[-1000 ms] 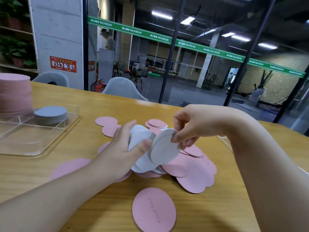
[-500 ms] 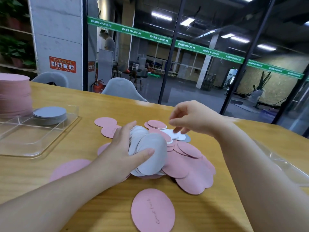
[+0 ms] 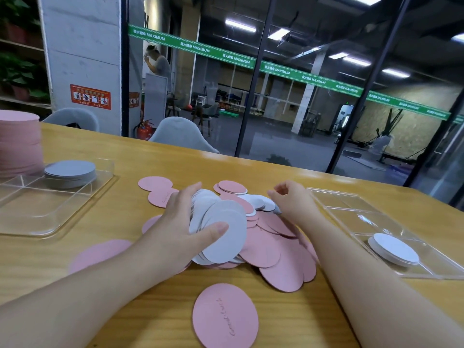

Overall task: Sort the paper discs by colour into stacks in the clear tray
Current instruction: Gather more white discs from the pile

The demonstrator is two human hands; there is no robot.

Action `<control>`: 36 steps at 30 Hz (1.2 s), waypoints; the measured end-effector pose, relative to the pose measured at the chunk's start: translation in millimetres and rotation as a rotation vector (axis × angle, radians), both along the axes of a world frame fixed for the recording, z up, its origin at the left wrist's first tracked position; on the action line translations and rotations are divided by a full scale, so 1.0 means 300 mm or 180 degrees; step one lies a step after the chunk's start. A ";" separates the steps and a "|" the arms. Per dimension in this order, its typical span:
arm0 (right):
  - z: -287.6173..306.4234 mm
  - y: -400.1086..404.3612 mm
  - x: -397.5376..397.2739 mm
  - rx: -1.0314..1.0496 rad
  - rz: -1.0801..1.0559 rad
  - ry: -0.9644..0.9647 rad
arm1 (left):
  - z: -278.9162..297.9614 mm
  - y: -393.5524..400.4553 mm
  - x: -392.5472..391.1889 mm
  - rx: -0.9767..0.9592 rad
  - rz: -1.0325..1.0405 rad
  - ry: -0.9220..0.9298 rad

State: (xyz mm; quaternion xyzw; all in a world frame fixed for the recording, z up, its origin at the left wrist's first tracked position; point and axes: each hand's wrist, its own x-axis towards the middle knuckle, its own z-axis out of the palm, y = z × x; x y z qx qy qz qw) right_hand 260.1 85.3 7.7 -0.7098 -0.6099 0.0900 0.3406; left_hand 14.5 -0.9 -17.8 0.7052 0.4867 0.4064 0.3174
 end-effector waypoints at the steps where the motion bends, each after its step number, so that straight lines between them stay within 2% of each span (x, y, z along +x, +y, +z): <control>1: -0.011 0.008 -0.007 -0.0035 0.0014 0.0028 | 0.000 -0.001 0.000 0.0007 0.0005 -0.0010; 14: -0.038 0.028 -0.047 -0.0932 0.0378 -0.0949 | -0.002 -0.002 -0.003 0.0040 -0.0007 -0.0019; 22: -0.029 0.028 -0.046 -0.0830 0.0390 -0.0805 | 0.000 -0.001 -0.001 0.0019 0.0009 -0.0011; 26: -0.033 0.026 -0.052 -0.0722 0.0273 -0.0385 | -0.001 -0.001 -0.001 0.0031 0.0019 0.0007; 30: -0.038 0.006 -0.052 -0.0481 0.0300 0.0370 | -0.002 0.000 -0.004 0.0033 0.0024 0.0015; 36: -0.028 -0.009 -0.042 -0.0059 0.0441 0.0425 | -0.004 -0.001 -0.005 0.0041 0.0012 -0.0001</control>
